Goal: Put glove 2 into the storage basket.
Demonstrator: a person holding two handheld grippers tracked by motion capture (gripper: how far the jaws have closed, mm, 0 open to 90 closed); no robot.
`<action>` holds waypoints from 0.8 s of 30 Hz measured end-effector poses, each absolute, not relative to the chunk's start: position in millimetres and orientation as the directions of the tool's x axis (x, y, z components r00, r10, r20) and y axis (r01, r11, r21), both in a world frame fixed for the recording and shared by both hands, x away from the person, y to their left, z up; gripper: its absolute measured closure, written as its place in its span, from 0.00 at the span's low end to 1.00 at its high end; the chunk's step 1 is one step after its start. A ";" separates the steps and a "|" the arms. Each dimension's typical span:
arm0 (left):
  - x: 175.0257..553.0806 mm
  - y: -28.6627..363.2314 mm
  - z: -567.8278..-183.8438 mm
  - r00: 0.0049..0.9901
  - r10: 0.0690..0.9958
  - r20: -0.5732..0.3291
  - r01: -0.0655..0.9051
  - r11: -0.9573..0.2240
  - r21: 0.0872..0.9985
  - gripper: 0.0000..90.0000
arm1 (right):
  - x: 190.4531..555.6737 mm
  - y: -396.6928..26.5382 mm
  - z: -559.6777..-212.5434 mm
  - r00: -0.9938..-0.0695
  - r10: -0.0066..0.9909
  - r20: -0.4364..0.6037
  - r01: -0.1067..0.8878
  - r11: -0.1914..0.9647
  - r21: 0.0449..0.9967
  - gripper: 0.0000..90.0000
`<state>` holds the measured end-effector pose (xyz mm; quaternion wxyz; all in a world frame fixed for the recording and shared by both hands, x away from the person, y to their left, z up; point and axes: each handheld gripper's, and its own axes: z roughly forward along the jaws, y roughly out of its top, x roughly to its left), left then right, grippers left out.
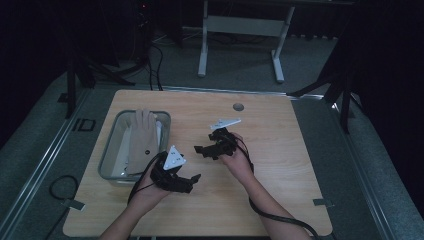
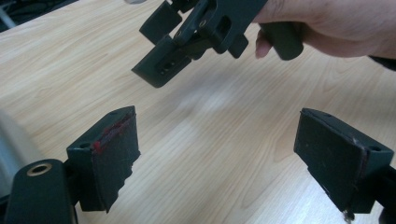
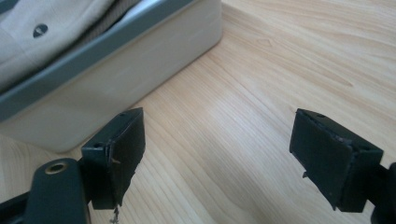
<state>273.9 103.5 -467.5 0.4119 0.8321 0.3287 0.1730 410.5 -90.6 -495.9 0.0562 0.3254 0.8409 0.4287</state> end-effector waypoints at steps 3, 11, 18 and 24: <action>273.5 98.5 -474.1 0.736 0.676 0.005 0.400 -0.441 0.803 0.16 | 407.7 -98.2 -501.4 -0.780 0.597 0.187 0.502 0.418 0.758 0.20; 272.3 86.1 -492.9 0.763 0.646 -0.007 0.393 -0.456 0.798 0.16 | 399.6 -114.9 -516.0 -0.777 0.602 0.185 0.501 0.414 0.760 0.20; 272.4 78.6 -510.0 0.780 0.626 -0.016 0.389 -0.463 0.797 0.16 | 391.7 -132.5 -535.0 -0.781 0.599 0.176 0.488 0.410 0.771 0.19; 272.7 73.7 -523.5 0.797 0.603 -0.042 0.392 -0.463 0.795 0.16 | 382.6 -145.7 -545.8 -0.796 0.587 0.149 0.461 0.427 0.778 0.18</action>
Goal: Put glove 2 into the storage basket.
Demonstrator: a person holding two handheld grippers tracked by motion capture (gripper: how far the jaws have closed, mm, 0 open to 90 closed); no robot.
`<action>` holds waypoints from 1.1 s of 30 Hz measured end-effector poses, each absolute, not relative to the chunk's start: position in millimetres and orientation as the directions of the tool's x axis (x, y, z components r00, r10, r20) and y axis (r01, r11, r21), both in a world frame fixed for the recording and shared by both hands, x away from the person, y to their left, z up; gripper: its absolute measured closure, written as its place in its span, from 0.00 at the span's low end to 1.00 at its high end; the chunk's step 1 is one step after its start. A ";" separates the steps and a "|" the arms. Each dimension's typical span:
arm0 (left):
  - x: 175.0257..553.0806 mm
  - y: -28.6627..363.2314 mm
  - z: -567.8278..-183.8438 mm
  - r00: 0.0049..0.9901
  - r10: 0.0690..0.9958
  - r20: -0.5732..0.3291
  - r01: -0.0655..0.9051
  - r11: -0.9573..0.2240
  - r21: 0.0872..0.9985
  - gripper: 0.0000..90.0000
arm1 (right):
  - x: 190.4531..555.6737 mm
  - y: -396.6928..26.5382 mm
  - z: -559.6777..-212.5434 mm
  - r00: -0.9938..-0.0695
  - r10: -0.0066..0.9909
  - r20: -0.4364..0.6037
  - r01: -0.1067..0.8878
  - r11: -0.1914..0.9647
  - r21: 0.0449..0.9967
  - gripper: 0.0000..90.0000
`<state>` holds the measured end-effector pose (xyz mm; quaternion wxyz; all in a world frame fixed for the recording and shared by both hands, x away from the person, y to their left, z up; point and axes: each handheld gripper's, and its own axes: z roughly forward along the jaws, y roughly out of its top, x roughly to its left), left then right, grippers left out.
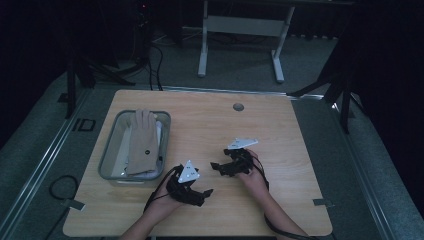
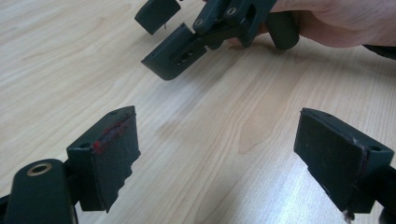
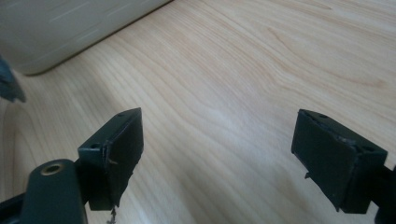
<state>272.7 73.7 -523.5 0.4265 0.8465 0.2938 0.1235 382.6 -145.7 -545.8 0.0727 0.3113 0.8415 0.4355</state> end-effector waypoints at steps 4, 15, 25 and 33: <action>272.8 71.0 -527.7 0.801 0.596 -0.056 0.397 -0.458 0.795 0.16 | 376.0 -153.3 -551.8 -0.795 0.590 0.139 0.456 0.432 0.778 0.18; 270.4 72.3 -533.6 0.802 0.591 -0.088 0.405 -0.430 0.806 0.16 | 355.5 -169.2 -552.9 -0.816 0.566 0.116 0.414 0.433 0.801 0.18; 270.2 70.4 -540.1 0.814 0.575 -0.088 0.399 -0.441 0.804 0.16 | 339.7 -194.7 -552.5 -0.808 0.582 0.091 0.398 0.426 0.812 0.17; 269.0 69.2 -543.1 0.822 0.564 -0.084 0.387 -0.445 0.807 0.16 | 342.6 -204.8 -554.4 -0.789 0.607 0.098 0.415 0.408 0.813 0.17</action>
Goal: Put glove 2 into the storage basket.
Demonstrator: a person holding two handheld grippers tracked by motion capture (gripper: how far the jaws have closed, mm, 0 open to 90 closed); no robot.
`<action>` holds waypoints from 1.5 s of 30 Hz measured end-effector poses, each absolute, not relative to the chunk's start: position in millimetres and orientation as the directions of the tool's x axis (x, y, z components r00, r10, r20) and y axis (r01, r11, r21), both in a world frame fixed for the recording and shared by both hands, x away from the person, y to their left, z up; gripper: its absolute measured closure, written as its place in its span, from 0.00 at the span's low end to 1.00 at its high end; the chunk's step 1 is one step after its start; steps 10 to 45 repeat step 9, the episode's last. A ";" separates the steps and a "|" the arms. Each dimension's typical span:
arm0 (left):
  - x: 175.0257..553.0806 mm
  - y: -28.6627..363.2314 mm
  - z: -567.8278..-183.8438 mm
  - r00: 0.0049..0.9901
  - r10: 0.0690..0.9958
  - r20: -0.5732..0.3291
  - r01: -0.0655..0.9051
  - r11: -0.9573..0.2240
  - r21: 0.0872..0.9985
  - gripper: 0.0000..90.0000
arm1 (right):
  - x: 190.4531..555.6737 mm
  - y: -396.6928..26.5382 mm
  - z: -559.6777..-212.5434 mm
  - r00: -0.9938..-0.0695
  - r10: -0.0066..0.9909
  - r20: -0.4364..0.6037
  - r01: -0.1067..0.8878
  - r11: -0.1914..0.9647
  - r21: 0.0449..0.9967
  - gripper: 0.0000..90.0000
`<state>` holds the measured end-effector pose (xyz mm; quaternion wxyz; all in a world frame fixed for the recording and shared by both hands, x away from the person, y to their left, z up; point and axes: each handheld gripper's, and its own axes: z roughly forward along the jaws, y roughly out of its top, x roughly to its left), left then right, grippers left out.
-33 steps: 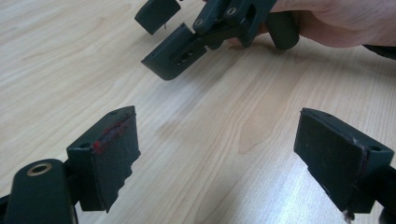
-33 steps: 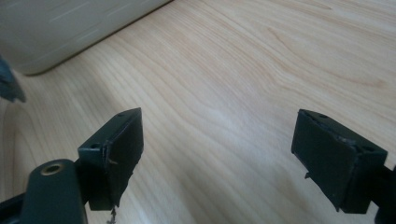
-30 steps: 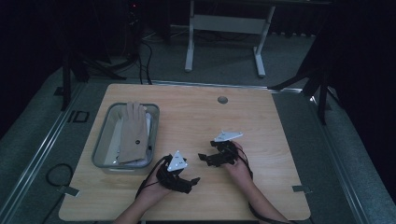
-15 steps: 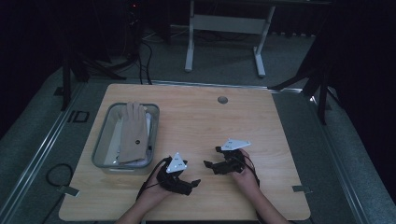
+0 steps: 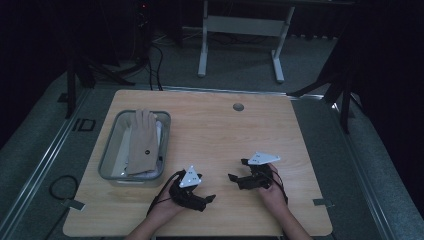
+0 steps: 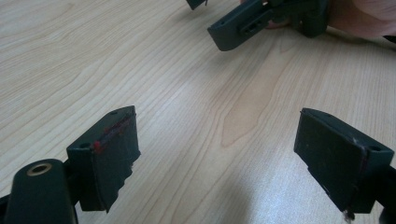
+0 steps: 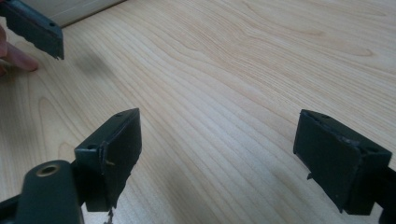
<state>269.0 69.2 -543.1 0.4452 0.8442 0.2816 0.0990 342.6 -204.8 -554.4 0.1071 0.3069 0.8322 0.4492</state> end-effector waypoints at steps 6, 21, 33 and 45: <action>268.1 69.0 -543.3 0.823 0.562 -0.079 0.383 -0.447 0.809 0.16 | 343.6 -204.7 -555.0 -0.786 0.612 0.090 0.415 0.413 0.811 0.17; 267.9 69.1 -543.1 0.825 0.559 -0.076 0.379 -0.449 0.809 0.16 | 344.1 -204.6 -555.9 -0.786 0.612 0.087 0.415 0.418 0.808 0.17; 267.9 69.1 -543.1 0.825 0.559 -0.076 0.379 -0.449 0.809 0.16 | 344.1 -204.6 -555.9 -0.786 0.612 0.087 0.415 0.418 0.808 0.17; 267.9 69.1 -543.1 0.825 0.559 -0.076 0.379 -0.449 0.809 0.16 | 344.1 -204.6 -555.9 -0.786 0.612 0.087 0.415 0.418 0.808 0.17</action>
